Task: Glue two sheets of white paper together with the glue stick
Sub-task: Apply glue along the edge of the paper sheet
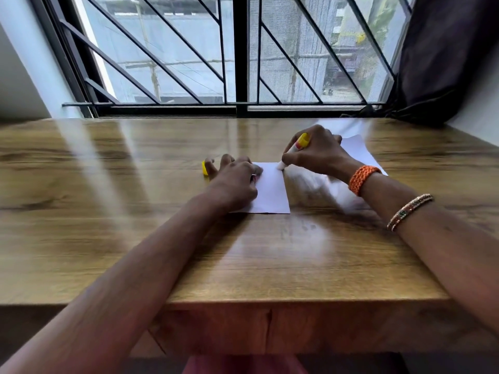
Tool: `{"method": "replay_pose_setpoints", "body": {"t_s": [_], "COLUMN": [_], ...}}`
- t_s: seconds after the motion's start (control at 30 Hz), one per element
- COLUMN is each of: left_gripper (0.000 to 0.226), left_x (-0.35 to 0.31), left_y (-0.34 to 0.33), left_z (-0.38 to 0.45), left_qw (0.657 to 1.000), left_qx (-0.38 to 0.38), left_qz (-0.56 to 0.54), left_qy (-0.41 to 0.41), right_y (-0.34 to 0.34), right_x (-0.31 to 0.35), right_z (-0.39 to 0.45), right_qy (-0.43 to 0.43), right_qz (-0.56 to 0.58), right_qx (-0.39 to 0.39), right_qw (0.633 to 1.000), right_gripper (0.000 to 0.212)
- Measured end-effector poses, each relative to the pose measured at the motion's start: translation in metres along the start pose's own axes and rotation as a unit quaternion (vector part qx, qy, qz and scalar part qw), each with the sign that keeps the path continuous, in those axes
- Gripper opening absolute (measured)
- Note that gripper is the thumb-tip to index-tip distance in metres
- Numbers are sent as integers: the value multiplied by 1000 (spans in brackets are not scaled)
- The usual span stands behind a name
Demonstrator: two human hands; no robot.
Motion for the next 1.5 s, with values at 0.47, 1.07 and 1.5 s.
{"method": "replay_pose_setpoints", "body": {"t_s": [0.47, 1.07, 1.5], "left_gripper": [38, 39, 44], "left_x": [0, -1, -23], "left_y": [2, 7, 10], "left_z": [-2, -6, -20], "left_qw": [1000, 999, 972], "left_qx": [16, 16, 79], "left_qz": [-24, -34, 200], "left_qy": [4, -9, 91], "right_y": [9, 26, 26], "right_x": [15, 31, 16], "right_z": [-37, -73, -47], "right_qy": [30, 44, -87], "right_qz": [3, 79, 311], "right_qx": [0, 102, 11], "right_qw": [1000, 991, 946], "right_gripper": [12, 7, 16]}}
Point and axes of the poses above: each hand's wrist, its own z-axis towards the middle knuckle, its own y-axis out of the back of the hand, x = y × z, the point moved 1 cm from there along z, towards the middle knuckle
